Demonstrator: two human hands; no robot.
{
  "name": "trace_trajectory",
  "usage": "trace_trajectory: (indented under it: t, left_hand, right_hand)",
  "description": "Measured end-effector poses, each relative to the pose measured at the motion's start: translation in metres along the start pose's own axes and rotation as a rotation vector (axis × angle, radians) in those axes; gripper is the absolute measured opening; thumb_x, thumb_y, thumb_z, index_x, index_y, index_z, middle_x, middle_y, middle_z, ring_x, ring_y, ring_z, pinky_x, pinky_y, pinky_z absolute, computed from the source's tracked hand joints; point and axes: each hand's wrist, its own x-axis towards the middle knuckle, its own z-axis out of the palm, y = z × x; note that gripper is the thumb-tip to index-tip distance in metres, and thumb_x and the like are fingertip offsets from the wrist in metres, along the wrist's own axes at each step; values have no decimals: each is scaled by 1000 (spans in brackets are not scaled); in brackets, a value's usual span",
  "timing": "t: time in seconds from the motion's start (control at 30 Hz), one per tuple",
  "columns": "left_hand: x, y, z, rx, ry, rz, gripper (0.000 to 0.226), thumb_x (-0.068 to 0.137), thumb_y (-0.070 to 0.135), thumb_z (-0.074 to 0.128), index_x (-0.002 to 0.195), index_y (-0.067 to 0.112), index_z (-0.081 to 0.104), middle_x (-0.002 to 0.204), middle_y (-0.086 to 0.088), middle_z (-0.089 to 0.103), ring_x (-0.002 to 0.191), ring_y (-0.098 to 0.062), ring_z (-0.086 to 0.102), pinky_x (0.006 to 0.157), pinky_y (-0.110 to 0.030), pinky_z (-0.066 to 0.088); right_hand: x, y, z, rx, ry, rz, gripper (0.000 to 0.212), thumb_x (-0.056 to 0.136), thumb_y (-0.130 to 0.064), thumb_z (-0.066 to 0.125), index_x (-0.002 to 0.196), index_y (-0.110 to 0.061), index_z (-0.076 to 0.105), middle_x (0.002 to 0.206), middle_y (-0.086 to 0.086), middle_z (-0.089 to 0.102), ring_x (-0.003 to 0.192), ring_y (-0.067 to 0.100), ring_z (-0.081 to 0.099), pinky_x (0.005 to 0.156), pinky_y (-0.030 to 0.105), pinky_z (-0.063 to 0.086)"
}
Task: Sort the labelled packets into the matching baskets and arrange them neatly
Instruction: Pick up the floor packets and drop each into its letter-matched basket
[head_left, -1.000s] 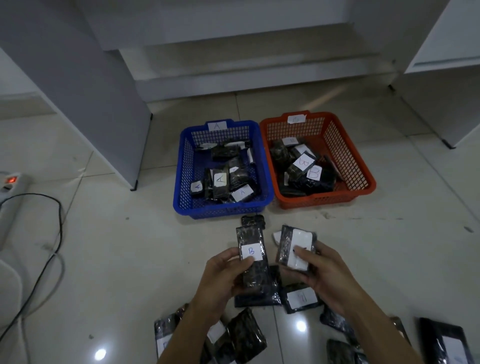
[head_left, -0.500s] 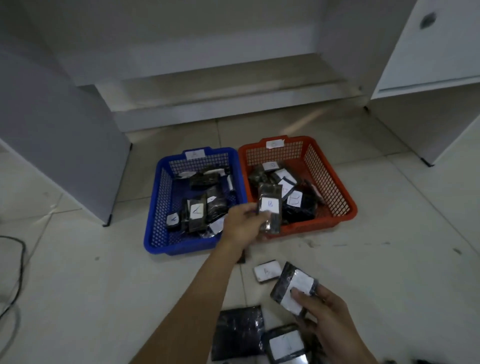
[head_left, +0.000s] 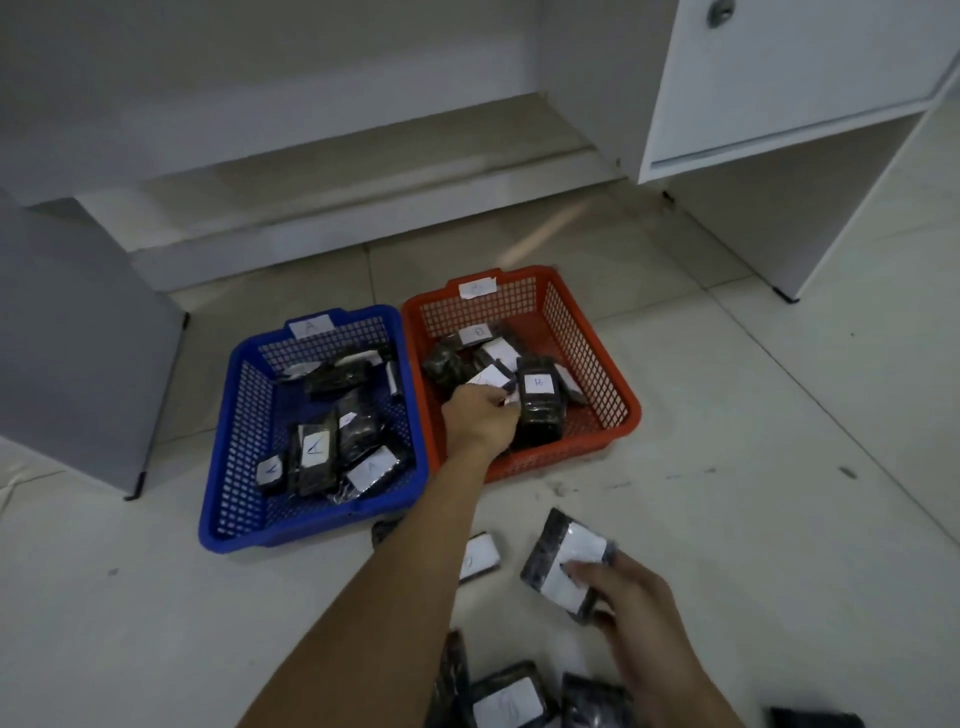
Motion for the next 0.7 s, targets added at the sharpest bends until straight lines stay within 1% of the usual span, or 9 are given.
trace_trajectory:
  t: [0.07, 0.17, 0.2, 0.27, 0.37, 0.43, 0.5, 0.57, 0.7]
  left_hand:
    - [-27, -17, -22, -132, 49, 30, 18, 88, 18, 71, 105, 15, 76, 103, -2, 75, 94, -13, 70, 90, -27, 55]
    - [-69, -61, -56, -224, 64, 50, 9, 90, 19, 69, 94, 16, 76, 75, 0, 75, 60, -7, 69, 57, -23, 58]
    - [-82, -78, -67, -238, 80, 33, 9, 90, 20, 69, 91, 14, 77, 68, 0, 73, 55, -10, 68, 53, -26, 56]
    - [-105, -113, -91, -248, 137, -5, 9, 89, 18, 70, 87, 13, 77, 67, 0, 74, 57, -14, 70, 56, -28, 56]
    - [-130, -155, -124, -293, 207, -109, 7, 88, 12, 71, 89, 7, 76, 71, -4, 74, 55, -12, 68, 50, -18, 51]
    - [-143, -176, -141, -319, 219, -151, 7, 88, 9, 70, 86, 9, 77, 69, -5, 74, 53, -12, 67, 49, -17, 49]
    - [-152, -190, -155, -302, 217, -163, 10, 87, 11, 70, 81, 16, 77, 67, -1, 74, 54, -15, 69, 51, -23, 51]
    - [-156, -201, -166, -292, 217, -186, 10, 87, 16, 71, 78, 20, 76, 67, 1, 74, 55, -16, 70, 55, -30, 55]
    - [-159, -214, -179, -321, 223, -159, 18, 83, 29, 77, 70, 19, 71, 64, 1, 72, 54, -17, 70, 61, -40, 60]
  right_hand:
    - [1, -4, 2, -6, 1, -10, 17, 86, 0, 64, 90, -3, 79, 89, 18, 77, 77, 28, 70, 73, 38, 51]
    - [0, -5, 20, 20, -12, -14, 16, 87, 3, 62, 94, 1, 77, 86, 18, 76, 77, 29, 68, 72, 39, 52]
    - [0, -6, 30, 18, -18, -19, 15, 87, 3, 63, 94, 2, 76, 86, 19, 76, 77, 29, 68, 72, 40, 53]
    - [-1, -7, 57, -14, -57, -44, 10, 87, 4, 65, 92, 2, 74, 83, 20, 75, 74, 28, 69, 71, 39, 55]
    - [2, -10, 109, -108, -141, -53, 7, 86, 1, 68, 91, 2, 72, 79, 18, 73, 70, 26, 68, 71, 39, 56]
    - [9, -12, 149, -200, -167, -35, 6, 85, -3, 69, 89, 1, 71, 74, 14, 72, 66, 24, 67, 64, 36, 54]
    - [21, -14, 189, -275, -170, -45, 5, 83, -5, 72, 80, -3, 70, 70, 12, 69, 61, 22, 64, 57, 32, 52]
    - [35, -16, 226, -367, -180, -93, 10, 80, -5, 76, 74, -3, 69, 71, 16, 70, 61, 23, 63, 57, 32, 52]
    - [65, -18, 275, -489, -225, -116, 13, 84, 1, 74, 73, -1, 66, 86, 23, 71, 73, 27, 69, 73, 37, 61]
